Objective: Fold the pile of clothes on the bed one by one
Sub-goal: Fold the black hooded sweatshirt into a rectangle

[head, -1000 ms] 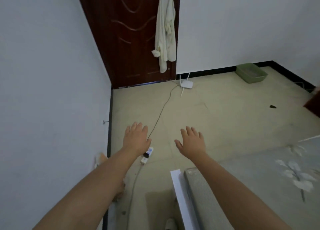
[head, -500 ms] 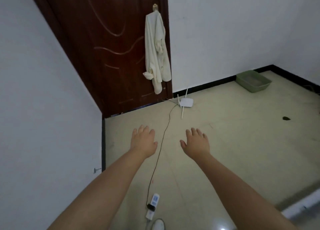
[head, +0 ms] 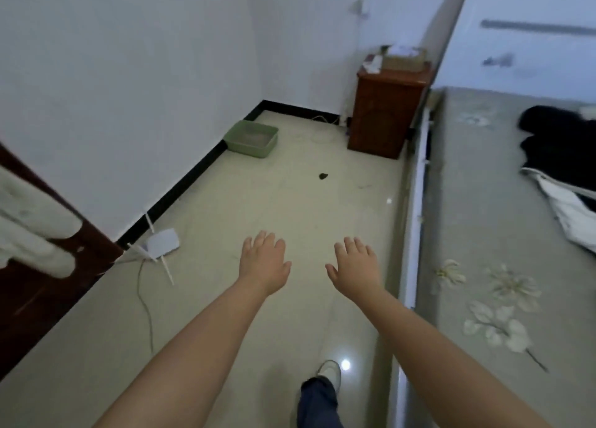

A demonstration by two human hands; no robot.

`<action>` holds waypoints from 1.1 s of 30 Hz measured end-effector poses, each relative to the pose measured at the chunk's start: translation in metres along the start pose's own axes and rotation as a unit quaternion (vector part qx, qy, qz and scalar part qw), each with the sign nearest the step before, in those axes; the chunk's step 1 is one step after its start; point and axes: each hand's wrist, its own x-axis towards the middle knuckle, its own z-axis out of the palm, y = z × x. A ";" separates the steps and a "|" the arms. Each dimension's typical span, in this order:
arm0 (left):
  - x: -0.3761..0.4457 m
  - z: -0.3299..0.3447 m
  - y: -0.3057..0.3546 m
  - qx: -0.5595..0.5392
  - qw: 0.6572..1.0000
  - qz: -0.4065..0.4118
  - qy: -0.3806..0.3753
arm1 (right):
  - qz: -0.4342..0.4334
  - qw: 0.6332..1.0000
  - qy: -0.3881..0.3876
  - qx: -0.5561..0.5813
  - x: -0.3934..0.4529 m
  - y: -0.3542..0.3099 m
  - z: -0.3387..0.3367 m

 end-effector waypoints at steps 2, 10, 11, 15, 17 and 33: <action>0.057 -0.006 0.026 0.010 0.999 0.049 0.003 | 0.043 0.999 0.002 -0.005 0.037 0.040 -0.006; 0.268 -0.051 0.106 0.013 0.989 0.144 0.006 | 0.141 0.989 0.020 0.028 0.173 0.174 -0.048; 0.291 -0.056 0.113 0.010 0.988 0.151 0.011 | 0.147 0.989 0.023 0.025 0.188 0.188 -0.053; 0.392 -0.072 0.142 0.003 0.985 0.171 0.027 | 0.173 0.984 0.036 0.028 0.266 0.246 -0.075; 0.452 -0.082 0.159 0.000 0.981 0.192 0.032 | 0.194 0.980 0.043 0.035 0.312 0.279 -0.086; 0.873 -0.177 0.457 0.052 0.873 0.479 0.076 | 0.531 0.839 0.058 0.107 0.490 0.604 -0.130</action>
